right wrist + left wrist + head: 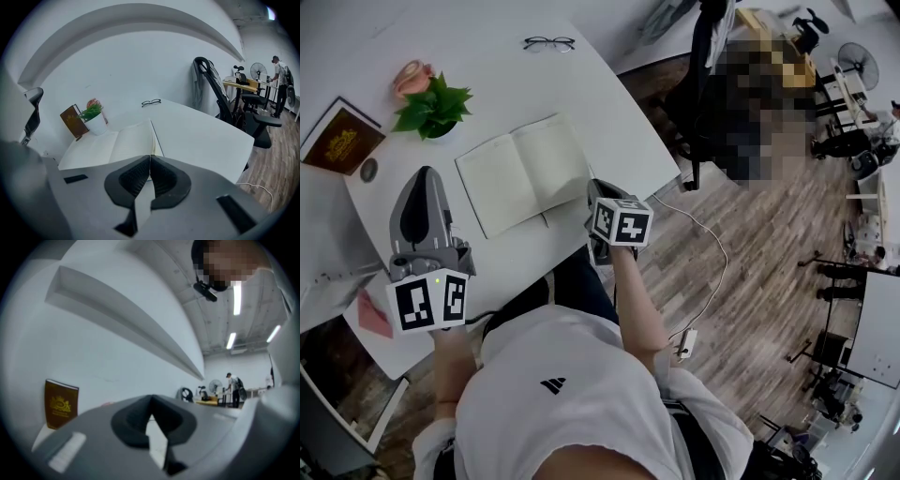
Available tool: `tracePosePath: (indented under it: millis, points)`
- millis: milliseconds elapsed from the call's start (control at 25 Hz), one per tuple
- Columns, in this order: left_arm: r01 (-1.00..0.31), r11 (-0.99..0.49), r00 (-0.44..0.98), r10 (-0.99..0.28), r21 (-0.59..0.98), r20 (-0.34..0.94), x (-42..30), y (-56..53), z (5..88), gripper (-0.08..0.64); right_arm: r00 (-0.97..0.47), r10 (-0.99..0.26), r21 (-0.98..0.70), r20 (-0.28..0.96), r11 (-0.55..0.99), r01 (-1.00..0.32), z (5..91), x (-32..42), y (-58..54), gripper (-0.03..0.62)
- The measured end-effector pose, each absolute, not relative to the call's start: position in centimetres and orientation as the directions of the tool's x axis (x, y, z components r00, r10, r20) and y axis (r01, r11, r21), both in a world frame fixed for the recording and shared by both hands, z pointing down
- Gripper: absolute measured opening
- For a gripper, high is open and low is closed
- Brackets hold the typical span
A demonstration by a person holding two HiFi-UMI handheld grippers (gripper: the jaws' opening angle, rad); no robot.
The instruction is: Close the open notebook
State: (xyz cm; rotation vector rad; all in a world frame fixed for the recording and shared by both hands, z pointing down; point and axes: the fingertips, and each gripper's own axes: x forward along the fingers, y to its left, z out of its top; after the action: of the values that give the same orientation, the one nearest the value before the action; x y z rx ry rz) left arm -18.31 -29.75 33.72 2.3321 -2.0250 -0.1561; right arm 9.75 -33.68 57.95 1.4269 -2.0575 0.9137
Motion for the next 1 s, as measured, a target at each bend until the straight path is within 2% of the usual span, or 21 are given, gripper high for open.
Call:
tracePosePath:
  millis: [360,720,1000]
  points:
    - [-0.985,-0.147,0.143,-0.988,0.094,-0.051,-18.0,-29.0,33.2,0.009,-0.333,-0.619,-0.237,0.711,0.236,-0.943,58.3,10.5,-33.9,0.002]
    - [-0.986,-0.137,0.132,-0.99,0.097,-0.055,-18.3,-28.9,33.1,0.009,-0.428,-0.665,-0.307,0.612,0.299,-0.904,53.7,8.4,-32.9,0.002]
    - [-0.986,-0.139,0.133,-0.989,0.097,-0.058,-18.3,-28.5,33.0,0.009,-0.528,-0.658,-0.332,0.537,0.41,-0.849,49.8,5.3,-31.2,0.002]
